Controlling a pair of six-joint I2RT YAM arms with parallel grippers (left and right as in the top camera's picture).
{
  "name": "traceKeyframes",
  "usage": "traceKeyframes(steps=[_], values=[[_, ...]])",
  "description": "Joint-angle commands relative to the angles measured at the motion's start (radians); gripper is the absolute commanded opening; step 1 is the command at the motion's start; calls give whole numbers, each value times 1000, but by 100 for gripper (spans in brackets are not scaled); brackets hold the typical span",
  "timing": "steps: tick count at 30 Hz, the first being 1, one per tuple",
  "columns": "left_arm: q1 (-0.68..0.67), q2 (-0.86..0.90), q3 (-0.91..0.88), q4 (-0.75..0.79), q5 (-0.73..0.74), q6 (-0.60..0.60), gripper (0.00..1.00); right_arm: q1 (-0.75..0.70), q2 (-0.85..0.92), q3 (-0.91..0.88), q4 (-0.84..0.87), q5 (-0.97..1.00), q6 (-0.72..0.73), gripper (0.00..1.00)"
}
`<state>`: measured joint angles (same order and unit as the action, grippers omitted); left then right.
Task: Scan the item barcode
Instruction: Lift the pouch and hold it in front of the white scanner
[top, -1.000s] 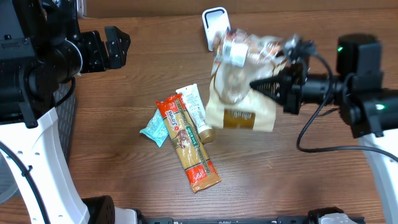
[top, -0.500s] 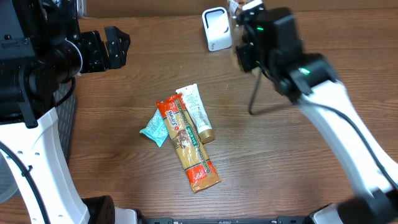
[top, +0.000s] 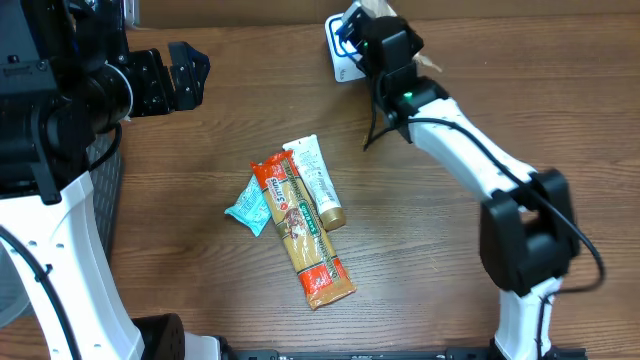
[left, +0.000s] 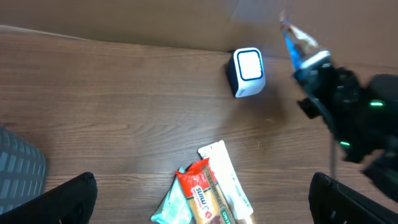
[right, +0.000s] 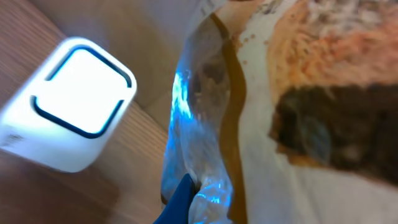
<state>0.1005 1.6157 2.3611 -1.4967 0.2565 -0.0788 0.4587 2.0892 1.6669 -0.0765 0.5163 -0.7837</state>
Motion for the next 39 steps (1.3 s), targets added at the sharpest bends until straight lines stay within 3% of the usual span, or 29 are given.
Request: traceKeyframes(steps=[1, 6, 22, 33, 39], values=[[10, 8, 15, 1, -5, 3, 100, 2, 89, 10, 104, 97, -243, 4], [10, 8, 15, 1, -5, 3, 99, 9, 167, 10, 227, 120, -415, 4], [10, 8, 15, 1, -5, 3, 99, 23, 212, 10, 239, 137, -479, 4], [10, 8, 15, 1, -5, 3, 100, 28, 213, 10, 255, 138, -469, 4], [10, 8, 15, 1, -5, 3, 100, 43, 104, 11, 238, 174, -337, 4]])
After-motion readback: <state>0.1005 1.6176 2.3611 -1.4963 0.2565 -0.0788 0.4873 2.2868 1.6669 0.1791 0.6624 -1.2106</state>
